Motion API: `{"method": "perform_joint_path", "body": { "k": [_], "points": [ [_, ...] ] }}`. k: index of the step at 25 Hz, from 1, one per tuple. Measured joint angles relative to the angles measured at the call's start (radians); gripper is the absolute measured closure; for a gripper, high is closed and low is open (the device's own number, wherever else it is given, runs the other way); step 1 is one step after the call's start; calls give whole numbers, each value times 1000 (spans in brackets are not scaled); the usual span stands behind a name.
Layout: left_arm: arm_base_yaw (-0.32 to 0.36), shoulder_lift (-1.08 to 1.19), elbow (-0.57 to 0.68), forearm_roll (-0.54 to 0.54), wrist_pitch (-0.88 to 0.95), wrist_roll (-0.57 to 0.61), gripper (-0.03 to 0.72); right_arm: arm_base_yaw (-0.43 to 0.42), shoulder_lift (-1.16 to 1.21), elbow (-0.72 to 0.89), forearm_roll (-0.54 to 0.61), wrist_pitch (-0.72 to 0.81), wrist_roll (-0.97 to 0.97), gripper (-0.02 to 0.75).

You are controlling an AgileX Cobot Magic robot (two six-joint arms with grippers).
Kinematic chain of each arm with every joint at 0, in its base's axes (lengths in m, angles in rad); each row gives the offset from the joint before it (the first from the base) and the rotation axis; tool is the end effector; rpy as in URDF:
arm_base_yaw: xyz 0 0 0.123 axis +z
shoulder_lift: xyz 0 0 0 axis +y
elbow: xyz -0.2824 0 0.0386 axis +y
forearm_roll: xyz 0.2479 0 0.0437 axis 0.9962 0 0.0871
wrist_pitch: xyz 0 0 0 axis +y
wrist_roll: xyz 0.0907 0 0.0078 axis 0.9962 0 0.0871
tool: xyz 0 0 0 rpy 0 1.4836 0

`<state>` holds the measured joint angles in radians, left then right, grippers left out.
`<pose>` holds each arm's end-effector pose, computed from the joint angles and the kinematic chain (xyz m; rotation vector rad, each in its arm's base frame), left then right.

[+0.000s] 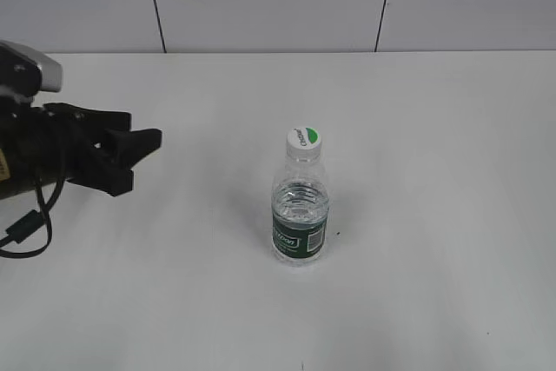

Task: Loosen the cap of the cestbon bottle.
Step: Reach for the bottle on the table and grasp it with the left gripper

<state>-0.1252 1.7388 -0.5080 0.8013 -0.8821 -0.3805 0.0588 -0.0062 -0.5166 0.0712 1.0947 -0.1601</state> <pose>0.2691 -0.0847 0.1433 0.6804 1.8523 -0.5402 -0.0096 0.0052 0.2791 -0.2300 2.0406 0.0224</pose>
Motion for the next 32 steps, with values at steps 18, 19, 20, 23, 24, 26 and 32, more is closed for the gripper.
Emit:
{"method": "perform_joint_path", "body": {
  "k": [18, 19, 20, 23, 24, 26, 32],
  "points": [
    [-22, 233, -133, 432, -317, 0, 114, 0, 447, -93, 45, -10, 66, 233],
    [-32, 233, -133, 432, -317, 5, 114, 0, 487, -107, 45, -12, 56, 233],
    [-43, 233, -133, 431, -310, 12, 113, 0, 534, -119, 45, -12, 41, 234],
    [-65, 233, -133, 417, -294, 38, 113, 1, 661, -172, 45, -18, -42, 234],
    [-69, 234, -133, 402, -298, 39, 113, 1, 702, -192, 45, -24, -65, 234],
    [-74, 234, -133, 364, -306, 43, 113, 1, 769, -227, 46, -31, -88, 234],
    [-84, 276, -172, 360, -313, 46, 112, 1, 930, -324, 81, -37, -155, 234]
  ]
}}
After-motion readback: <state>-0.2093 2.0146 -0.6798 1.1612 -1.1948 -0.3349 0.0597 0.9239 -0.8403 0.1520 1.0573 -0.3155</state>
